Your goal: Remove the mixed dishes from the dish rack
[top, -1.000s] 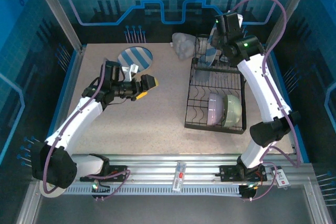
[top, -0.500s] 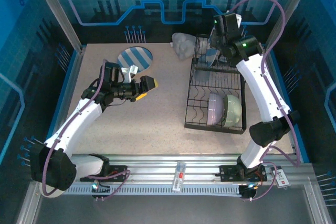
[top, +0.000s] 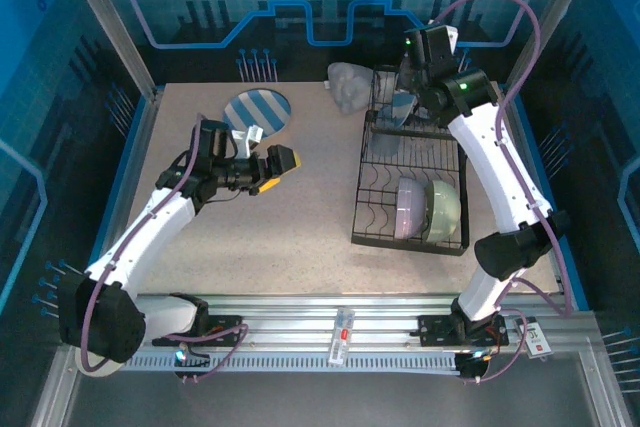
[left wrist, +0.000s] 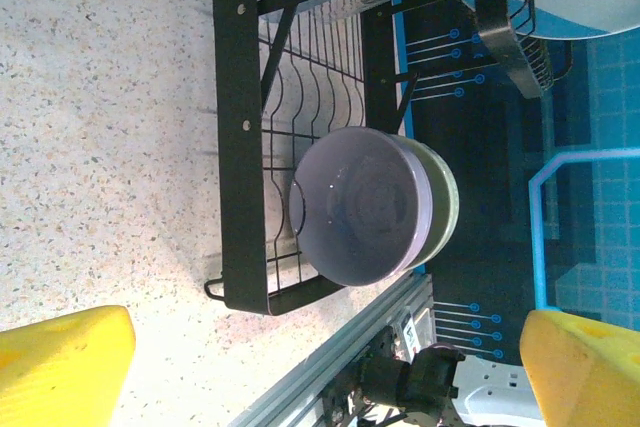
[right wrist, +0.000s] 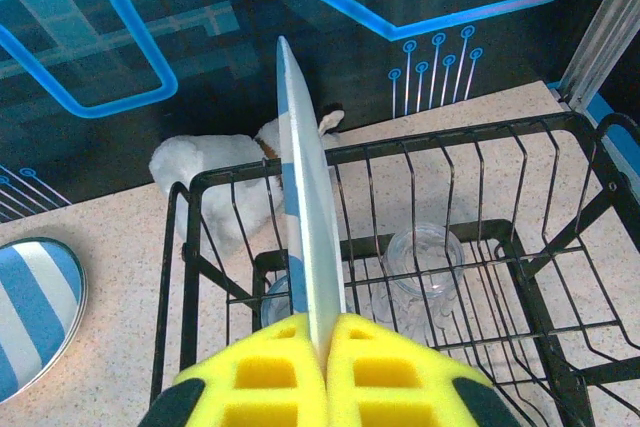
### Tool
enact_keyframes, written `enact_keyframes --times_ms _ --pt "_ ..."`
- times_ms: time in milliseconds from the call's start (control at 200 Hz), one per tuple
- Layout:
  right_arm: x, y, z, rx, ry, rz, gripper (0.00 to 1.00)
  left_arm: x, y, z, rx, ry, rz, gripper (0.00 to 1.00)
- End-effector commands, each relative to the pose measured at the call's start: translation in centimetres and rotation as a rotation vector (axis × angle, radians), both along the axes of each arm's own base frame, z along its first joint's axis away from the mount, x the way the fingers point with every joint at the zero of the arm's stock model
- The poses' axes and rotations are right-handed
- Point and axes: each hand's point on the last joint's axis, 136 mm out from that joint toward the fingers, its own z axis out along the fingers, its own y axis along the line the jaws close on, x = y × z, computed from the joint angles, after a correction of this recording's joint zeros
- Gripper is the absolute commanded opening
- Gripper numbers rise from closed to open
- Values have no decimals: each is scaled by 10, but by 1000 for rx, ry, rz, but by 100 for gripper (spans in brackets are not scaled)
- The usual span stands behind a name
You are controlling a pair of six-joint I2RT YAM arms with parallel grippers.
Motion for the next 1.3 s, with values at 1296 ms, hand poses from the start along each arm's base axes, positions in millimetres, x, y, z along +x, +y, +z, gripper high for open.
enact_keyframes --times_ms 1296 --pt "-29 -44 81 -70 -222 -129 0 6 -16 29 -103 -76 -88 99"
